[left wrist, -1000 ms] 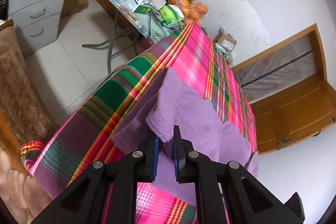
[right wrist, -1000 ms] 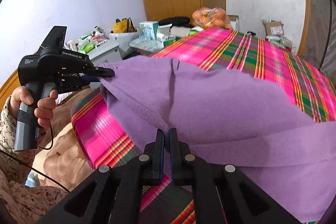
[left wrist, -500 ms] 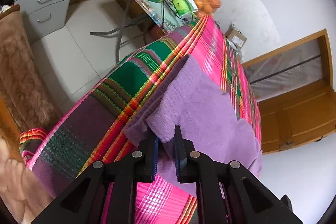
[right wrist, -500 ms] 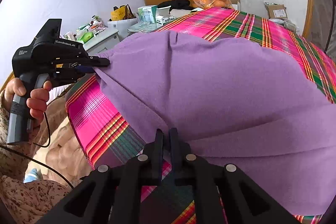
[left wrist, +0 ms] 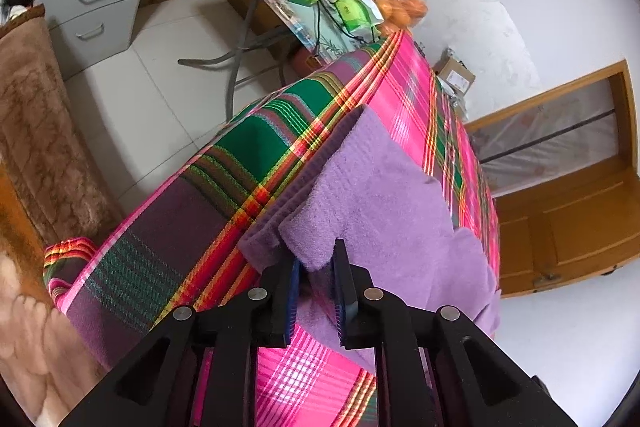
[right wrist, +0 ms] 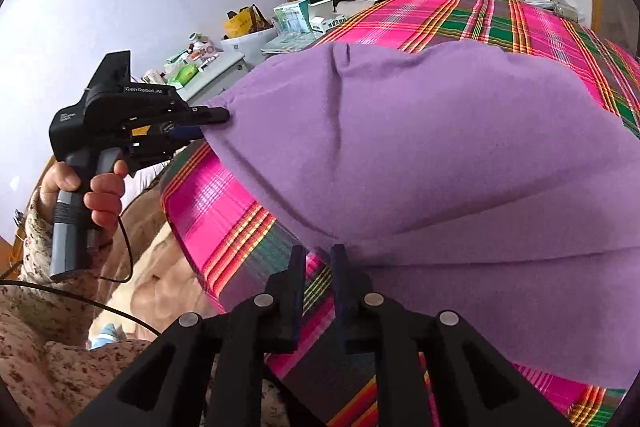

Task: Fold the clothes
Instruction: 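Open both grippers and release the folded purple edge onto the garment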

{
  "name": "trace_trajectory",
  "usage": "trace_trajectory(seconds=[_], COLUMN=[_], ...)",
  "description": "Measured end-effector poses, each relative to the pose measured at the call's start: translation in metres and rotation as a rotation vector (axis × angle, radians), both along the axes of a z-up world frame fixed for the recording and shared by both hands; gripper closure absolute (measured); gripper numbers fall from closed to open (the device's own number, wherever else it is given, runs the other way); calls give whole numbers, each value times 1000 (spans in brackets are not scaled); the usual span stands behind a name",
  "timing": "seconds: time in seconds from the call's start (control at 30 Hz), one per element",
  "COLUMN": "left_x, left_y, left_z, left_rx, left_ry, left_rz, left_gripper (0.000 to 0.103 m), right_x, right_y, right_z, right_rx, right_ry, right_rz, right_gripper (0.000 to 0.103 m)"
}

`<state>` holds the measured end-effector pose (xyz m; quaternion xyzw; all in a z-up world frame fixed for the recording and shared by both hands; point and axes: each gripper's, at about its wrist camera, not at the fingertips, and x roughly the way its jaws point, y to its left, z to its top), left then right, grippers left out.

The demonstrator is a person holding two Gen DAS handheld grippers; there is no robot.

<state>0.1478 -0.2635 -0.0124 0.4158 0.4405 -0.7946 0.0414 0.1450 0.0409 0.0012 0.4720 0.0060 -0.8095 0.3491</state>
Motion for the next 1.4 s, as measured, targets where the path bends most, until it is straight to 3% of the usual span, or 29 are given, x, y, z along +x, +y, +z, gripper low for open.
trace_trajectory(seconds=[0.33,0.47,0.6,0.67,0.87,1.0,1.17,1.3,1.4], left_x=[13,21,27,26,17,6,-20,-38,-49], left_y=[0,-4,-3,4,34,60,102,144,174], left_z=[6,10,21,27,44,56,63,63,57], left_rx=[-36,-52,-119,-158,-237,-285,-305,-354,-348], left_ry=[-15,-20,-7,5,59,113,169,200,207], left_rz=[35,69,102,84,-25,-114,-279,-454,-576], left_gripper=[83,81,81,81,77,77,69,69,69], right_x=[-16,-21,-6,-3,5,10,18,29,37], right_y=[12,9,11,22,70,109,164,205,231], right_z=[12,1,-5,-2,17,37,68,90,108], right_rx=[-42,-16,-15,-37,-105,-65,64,201,271], right_ry=[82,46,25,36,96,166,262,305,330], right_rz=[-101,-96,-47,-85,-219,-334,-487,-585,-647], right_gripper=[89,89,89,89,89,89,89,89,86])
